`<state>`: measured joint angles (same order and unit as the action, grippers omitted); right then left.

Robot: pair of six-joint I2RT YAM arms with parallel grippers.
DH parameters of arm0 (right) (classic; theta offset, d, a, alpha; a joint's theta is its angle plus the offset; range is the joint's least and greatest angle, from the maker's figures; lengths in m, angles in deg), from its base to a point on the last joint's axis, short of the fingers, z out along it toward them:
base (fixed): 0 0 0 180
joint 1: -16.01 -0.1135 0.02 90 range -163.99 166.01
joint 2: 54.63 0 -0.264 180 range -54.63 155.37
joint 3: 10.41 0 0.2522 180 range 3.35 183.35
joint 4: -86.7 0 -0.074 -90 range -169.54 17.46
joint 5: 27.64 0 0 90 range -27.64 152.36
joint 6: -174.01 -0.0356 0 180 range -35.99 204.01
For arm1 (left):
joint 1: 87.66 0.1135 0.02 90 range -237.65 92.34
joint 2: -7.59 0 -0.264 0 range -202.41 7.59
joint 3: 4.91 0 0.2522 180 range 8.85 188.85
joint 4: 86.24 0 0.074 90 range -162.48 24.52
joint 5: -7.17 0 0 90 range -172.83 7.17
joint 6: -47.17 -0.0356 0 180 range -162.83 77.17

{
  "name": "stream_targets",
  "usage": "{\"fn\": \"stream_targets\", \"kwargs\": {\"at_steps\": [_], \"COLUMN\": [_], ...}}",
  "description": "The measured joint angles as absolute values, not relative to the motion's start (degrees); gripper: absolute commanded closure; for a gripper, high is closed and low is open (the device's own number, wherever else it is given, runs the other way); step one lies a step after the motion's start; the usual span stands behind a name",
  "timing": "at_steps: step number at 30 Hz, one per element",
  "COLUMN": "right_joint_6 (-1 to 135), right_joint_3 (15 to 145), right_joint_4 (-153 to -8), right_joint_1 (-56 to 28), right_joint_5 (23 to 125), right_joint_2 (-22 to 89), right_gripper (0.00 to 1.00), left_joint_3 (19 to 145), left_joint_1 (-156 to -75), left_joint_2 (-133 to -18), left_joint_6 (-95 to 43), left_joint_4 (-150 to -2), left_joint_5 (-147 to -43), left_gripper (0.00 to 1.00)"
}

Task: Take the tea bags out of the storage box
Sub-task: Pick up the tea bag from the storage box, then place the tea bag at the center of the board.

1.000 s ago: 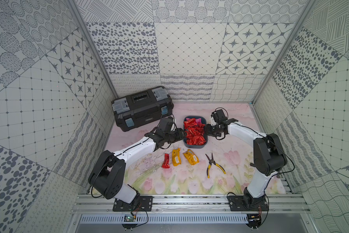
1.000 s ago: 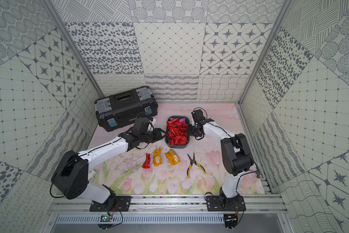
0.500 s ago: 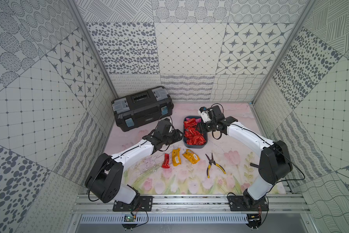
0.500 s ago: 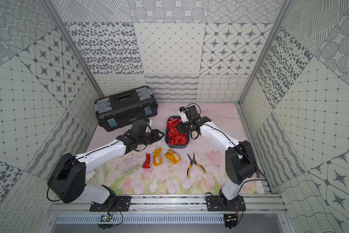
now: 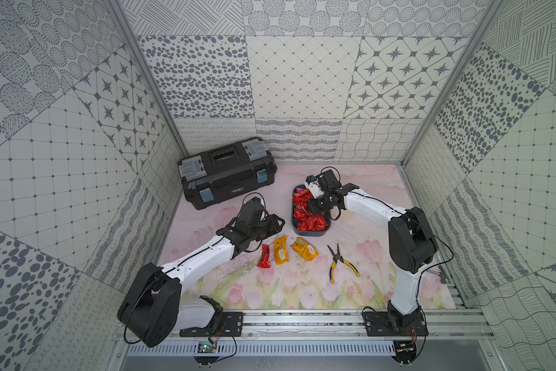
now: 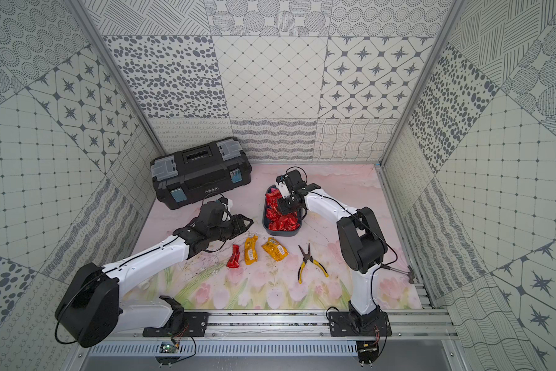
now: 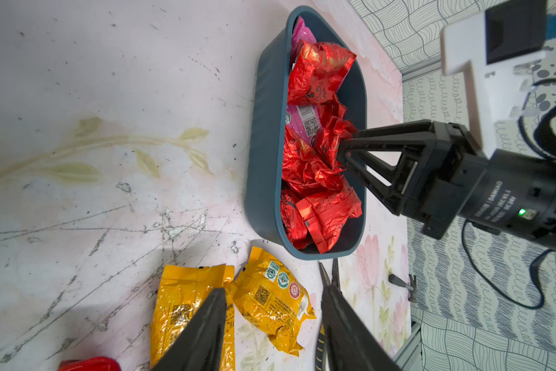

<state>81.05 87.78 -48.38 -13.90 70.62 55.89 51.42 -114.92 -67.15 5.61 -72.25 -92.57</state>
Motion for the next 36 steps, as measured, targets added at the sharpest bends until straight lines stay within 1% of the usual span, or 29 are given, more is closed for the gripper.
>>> {"fn": "stream_targets", "kwargs": {"at_steps": [3,5,10,21,26,31,36], "right_joint_6": [81.07,81.0,80.87,78.71,74.27,66.21,56.98], "right_joint_3": [88.17,88.17,88.12,85.26,80.76,73.13,67.67], "right_joint_4": [-48.42,-48.42,-48.36,-52.27,-52.12,-50.0,-46.87], "right_joint_1": [-13.93,-13.93,-14.12,-16.68,-21.9,-28.05,-34.12], "right_joint_5": [70.68,70.68,70.24,67.25,66.18,66.2,66.24], "right_joint_2": [55.93,55.93,55.06,40.76,35.41,30.99,30.53], "right_gripper": [0.88,0.91,0.93,0.95,0.95,0.96,0.96], "left_joint_3": [50.7,50.24,48.97,43.24,41.49,40.2,38.81], "left_joint_1": [-114.86,-114.72,-114.22,-113.41,-112.71,-112.21,-111.86], "left_joint_2": [-65.95,-65.25,-63.48,-56.92,-53.73,-51.37,-49.86], "left_joint_6": [5.72,5.9,6.49,8.1,9.11,10.55,11.6], "left_joint_4": [-72.27,-72.27,-72.27,-72.08,-71.49,-70.05,-68.86], "left_joint_5": [-92.53,-92.5,-92.13,-90.49,-88.72,-86.54,-85.49], "left_gripper": [0.48,0.48,0.48,0.48,0.5,0.5,0.5]}}
